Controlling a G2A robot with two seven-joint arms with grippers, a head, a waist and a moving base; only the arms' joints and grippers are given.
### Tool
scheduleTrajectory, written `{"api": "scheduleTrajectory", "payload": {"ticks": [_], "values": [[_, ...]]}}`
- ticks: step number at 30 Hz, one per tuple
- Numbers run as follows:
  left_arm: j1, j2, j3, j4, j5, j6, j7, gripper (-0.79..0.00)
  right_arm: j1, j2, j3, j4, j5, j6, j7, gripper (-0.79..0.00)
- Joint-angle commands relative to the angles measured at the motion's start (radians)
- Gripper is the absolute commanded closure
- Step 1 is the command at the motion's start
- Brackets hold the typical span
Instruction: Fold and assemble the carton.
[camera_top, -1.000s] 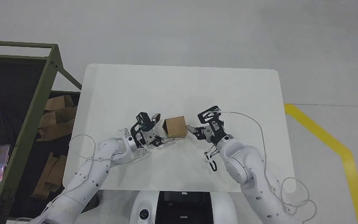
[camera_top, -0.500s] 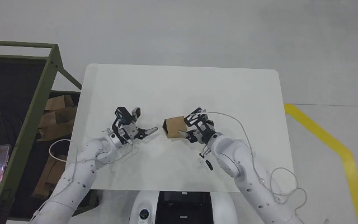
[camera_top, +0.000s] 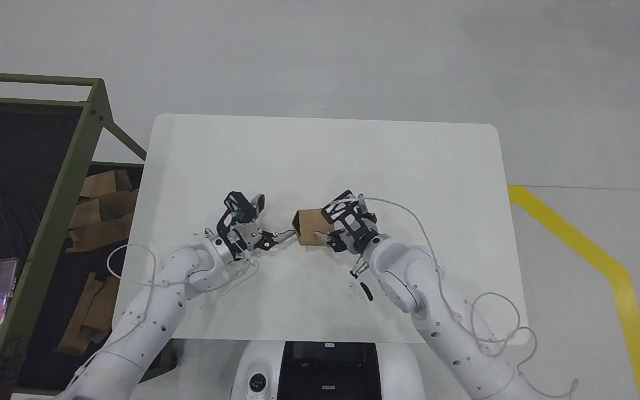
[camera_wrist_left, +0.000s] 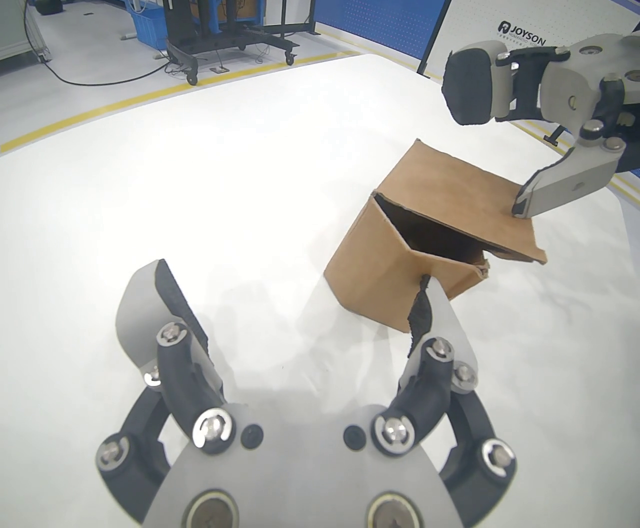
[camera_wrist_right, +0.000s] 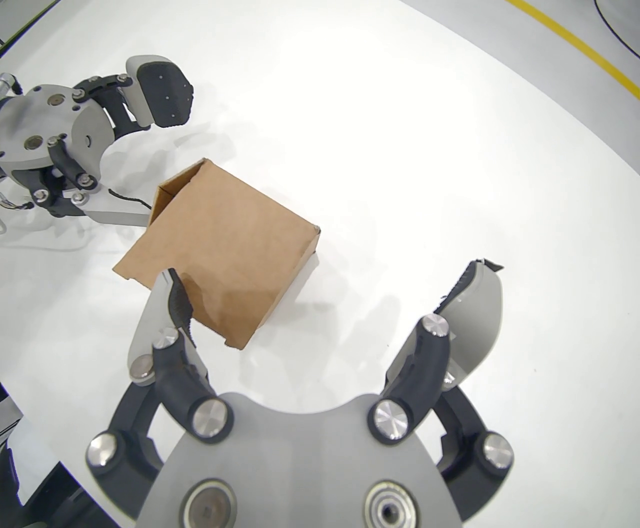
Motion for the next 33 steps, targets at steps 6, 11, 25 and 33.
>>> {"api": "scheduleTrajectory", "payload": {"ticks": [6, 11, 25, 33], "values": [[-0.005, -0.003, 0.006, 0.003, 0.012, -0.010, 0.002, -0.785, -0.001, -0.005, -0.009, -0.002, -0.021, 0.028, -0.033, -0.785], [-0.001, -0.005, -0.006, 0.012, -0.007, -0.005, 0.020, -0.785, -0.021, -0.001, -0.006, -0.022, -0.056, 0.009, -0.067, -0.785], [-0.014, -0.018, -0.011, 0.031, -0.074, 0.050, -0.022, -0.785, -0.087, 0.004, 0.130, -0.034, 0.005, 0.195, -0.037, -0.785], [-0.024, -0.026, 0.002, 0.035, -0.074, 0.055, -0.035, -0.785, -0.048, -0.002, 0.106, -0.003, -0.006, 0.178, 0.074, -0.785]]}}
